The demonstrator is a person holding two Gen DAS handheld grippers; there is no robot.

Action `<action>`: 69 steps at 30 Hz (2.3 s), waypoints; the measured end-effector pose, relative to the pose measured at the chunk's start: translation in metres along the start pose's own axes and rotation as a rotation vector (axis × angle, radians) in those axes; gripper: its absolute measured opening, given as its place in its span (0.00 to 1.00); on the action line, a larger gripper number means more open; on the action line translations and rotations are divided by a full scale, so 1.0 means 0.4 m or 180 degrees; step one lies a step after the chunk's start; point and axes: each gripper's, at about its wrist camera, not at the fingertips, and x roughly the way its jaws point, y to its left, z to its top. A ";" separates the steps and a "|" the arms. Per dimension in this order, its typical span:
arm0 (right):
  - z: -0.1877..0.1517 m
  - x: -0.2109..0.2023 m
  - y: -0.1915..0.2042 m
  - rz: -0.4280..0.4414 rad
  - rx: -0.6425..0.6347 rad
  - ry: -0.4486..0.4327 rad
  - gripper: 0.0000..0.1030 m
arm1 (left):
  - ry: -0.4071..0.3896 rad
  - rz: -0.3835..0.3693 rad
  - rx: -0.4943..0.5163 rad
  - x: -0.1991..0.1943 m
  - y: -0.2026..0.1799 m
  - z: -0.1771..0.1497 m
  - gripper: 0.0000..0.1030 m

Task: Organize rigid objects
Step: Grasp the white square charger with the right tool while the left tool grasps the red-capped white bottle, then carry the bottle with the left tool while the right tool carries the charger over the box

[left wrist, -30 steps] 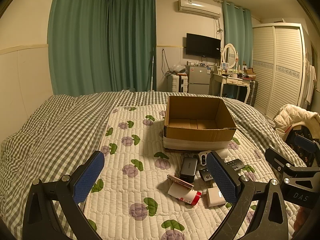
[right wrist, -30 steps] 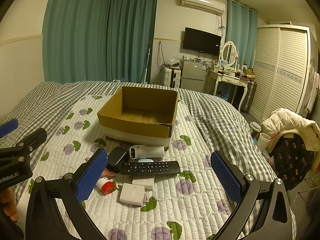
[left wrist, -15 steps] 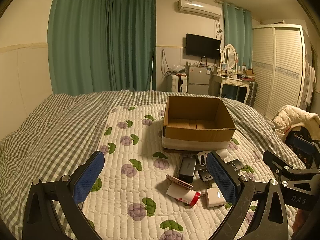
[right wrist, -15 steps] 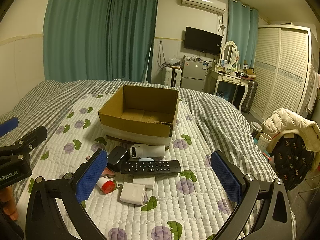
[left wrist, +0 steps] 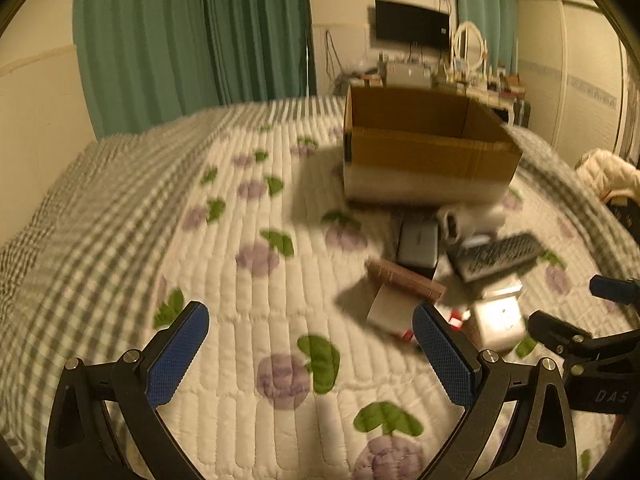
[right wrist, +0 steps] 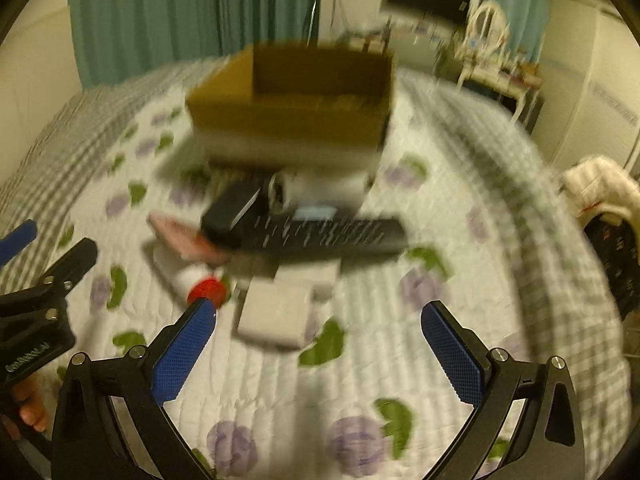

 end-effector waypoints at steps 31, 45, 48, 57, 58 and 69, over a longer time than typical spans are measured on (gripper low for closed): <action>0.049 0.086 -0.064 0.0157 0.0256 0.0206 0.50 | 0.0596 -0.0589 0.0985 0.213 -0.174 -0.015 0.99; 0.028 0.004 -0.054 0.0116 0.0103 0.0074 0.50 | 0.0390 -0.0628 0.0573 0.057 -0.134 0.020 0.77; 0.059 -0.066 -0.050 0.0134 0.0011 -0.0125 0.49 | 0.0203 -0.0544 0.0570 -0.002 -0.128 0.074 0.77; 0.249 -0.244 -0.072 0.0145 -0.0064 -0.0800 0.50 | -0.0146 -0.0400 0.0574 -0.072 -0.122 0.288 0.77; 0.281 -0.254 -0.076 0.0155 -0.0064 -0.0867 0.50 | -0.0183 -0.0374 0.0567 -0.067 -0.123 0.320 0.77; 0.527 -0.189 -0.121 0.0141 -0.0118 -0.1120 0.49 | -0.0171 -0.0484 0.0313 0.133 -0.159 0.541 0.77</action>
